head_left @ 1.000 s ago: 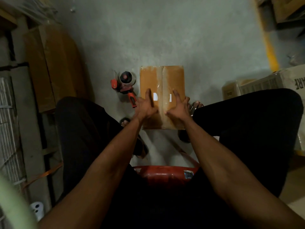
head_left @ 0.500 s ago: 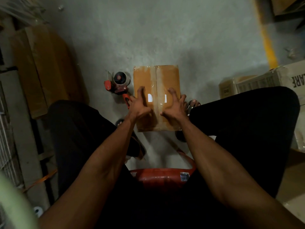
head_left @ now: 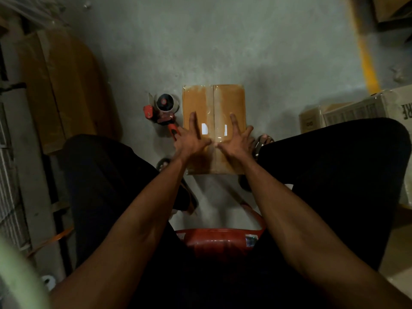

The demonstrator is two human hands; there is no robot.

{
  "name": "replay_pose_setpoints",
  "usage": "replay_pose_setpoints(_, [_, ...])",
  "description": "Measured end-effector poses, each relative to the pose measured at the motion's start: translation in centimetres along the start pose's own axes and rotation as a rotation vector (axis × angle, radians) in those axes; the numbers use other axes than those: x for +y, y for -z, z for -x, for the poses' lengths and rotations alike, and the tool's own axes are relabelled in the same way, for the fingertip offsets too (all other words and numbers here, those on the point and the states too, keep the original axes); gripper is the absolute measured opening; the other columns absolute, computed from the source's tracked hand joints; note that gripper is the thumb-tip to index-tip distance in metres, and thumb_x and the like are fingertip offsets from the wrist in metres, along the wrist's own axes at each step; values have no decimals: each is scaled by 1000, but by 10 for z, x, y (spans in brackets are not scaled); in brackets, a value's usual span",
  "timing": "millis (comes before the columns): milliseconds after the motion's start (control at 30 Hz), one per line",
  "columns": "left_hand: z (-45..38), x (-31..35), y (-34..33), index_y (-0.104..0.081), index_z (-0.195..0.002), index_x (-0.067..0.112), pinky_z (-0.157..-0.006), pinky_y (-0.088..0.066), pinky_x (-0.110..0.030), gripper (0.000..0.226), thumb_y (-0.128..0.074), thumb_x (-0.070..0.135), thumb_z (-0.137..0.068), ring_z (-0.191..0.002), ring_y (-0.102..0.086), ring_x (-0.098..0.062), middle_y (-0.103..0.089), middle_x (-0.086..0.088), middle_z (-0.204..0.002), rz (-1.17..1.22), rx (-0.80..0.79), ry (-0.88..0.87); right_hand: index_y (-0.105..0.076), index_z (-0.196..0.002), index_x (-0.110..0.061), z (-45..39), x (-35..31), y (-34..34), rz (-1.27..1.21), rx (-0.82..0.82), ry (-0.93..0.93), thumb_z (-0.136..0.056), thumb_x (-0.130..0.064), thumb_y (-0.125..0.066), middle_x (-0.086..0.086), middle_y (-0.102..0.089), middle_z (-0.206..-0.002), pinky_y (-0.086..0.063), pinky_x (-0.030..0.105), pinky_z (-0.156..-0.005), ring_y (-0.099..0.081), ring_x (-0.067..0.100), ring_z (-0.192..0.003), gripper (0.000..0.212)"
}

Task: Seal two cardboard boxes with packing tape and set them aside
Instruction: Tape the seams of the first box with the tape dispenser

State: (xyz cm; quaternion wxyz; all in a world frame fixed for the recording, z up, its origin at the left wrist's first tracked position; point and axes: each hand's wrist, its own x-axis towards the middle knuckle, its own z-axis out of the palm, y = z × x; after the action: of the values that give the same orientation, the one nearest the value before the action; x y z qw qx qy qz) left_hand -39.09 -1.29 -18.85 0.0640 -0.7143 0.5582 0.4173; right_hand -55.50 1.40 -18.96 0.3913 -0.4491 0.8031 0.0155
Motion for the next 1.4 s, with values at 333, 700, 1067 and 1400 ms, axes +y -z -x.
replay_pose_setpoints(333, [-54,10,25,-1,-163,29,-122,-1,-63,87,-48,59,-97,-154,7,-46,9,-24,-167,-215,156,-261,-3,-160,-42,-53,-58,22,206,85,265,-91,-50,-61,0,5,-170,-9,73,-117,6,48,-152,90])
replay_pose_setpoints(700, [-144,54,68,-63,-112,15,-102,-40,-50,25,-51,27,-93,-109,-61,-37,-68,-14,-116,-432,179,-483,-73,-120,-37,-151,-93,49,13,136,346,-83,-35,-80,-4,-72,-124,-48,27,-96,-66,19,-113,37])
replay_pose_setpoints(1067, [-159,41,89,-72,-124,12,-96,-53,-39,47,-38,27,-96,-111,-65,-33,-72,-18,-117,59,-82,-407,-77,-108,-40,-171,-62,71,-162,62,318,-85,-54,-68,-15,-75,-113,-53,44,-96,-67,12,-110,29])
replay_pose_setpoints(1400, [-182,33,76,-71,-122,22,-103,-35,-43,52,-29,43,-98,-109,-57,-29,-71,-9,-114,-7,-15,-436,-80,-107,-32,-178,-59,63,-342,78,362,-88,-44,-70,-12,-76,-110,-54,34,-98,-66,3,-106,24])
